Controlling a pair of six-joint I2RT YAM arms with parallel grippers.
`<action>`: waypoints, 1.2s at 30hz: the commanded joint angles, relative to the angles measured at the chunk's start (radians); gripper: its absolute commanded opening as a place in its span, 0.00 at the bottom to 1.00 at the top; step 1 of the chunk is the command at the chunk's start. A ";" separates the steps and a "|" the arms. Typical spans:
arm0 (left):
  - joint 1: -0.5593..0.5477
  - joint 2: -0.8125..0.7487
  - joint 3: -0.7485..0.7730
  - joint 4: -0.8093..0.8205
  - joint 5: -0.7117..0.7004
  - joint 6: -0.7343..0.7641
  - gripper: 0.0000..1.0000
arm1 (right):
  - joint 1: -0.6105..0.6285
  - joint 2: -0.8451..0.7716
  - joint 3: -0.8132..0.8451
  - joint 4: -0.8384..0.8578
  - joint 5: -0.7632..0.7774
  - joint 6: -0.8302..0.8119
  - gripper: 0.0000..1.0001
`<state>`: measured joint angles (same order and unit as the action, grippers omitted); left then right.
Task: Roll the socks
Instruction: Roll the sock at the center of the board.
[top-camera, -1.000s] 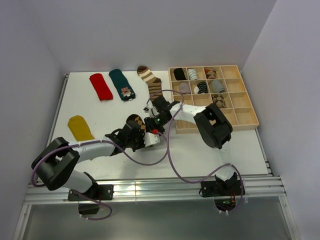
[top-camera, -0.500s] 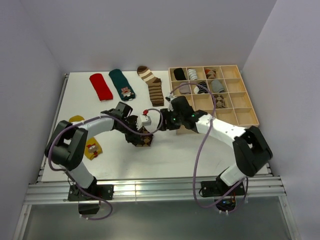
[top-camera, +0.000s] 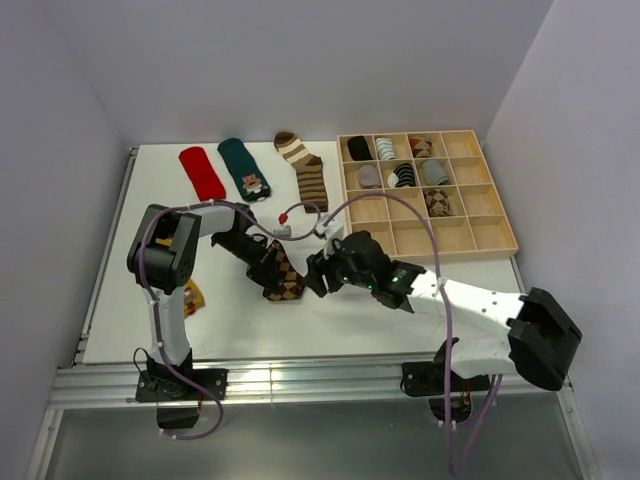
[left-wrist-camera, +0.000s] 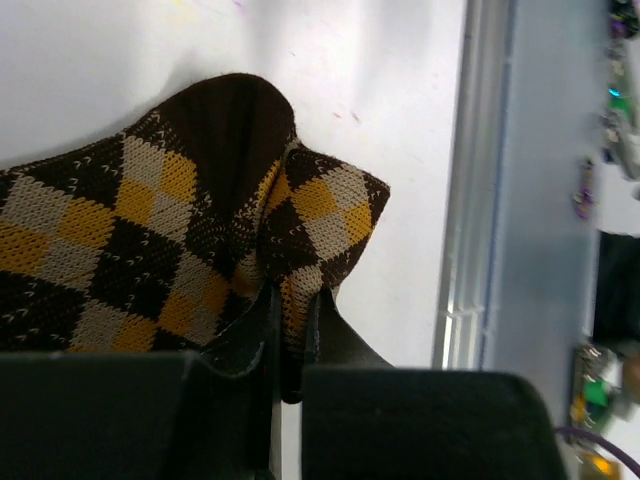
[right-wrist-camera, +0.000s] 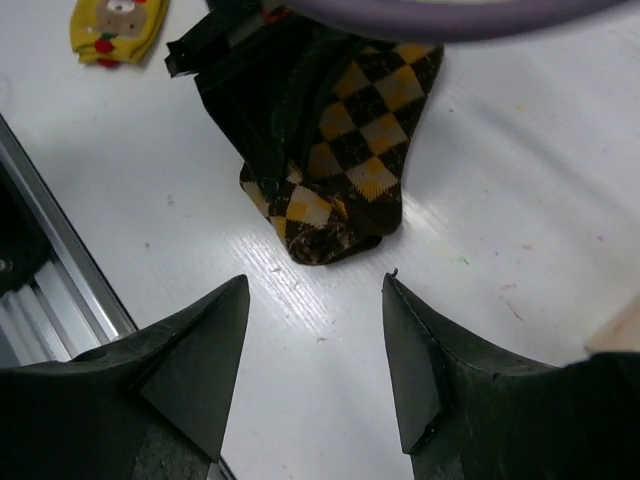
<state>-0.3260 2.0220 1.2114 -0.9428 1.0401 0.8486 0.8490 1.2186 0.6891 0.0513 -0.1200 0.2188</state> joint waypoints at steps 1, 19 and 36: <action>0.002 0.079 0.057 -0.218 0.012 0.165 0.00 | 0.054 0.099 0.068 0.065 0.037 -0.110 0.63; 0.005 0.199 0.114 -0.427 -0.083 0.311 0.00 | 0.199 0.458 0.320 -0.093 -0.043 -0.237 0.62; -0.004 0.224 0.154 -0.418 -0.087 0.265 0.00 | 0.251 0.570 0.329 -0.007 -0.027 -0.170 0.47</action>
<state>-0.3225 2.2375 1.3445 -1.4006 0.9997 1.1015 1.0889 1.7592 0.9749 -0.0040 -0.1631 0.0208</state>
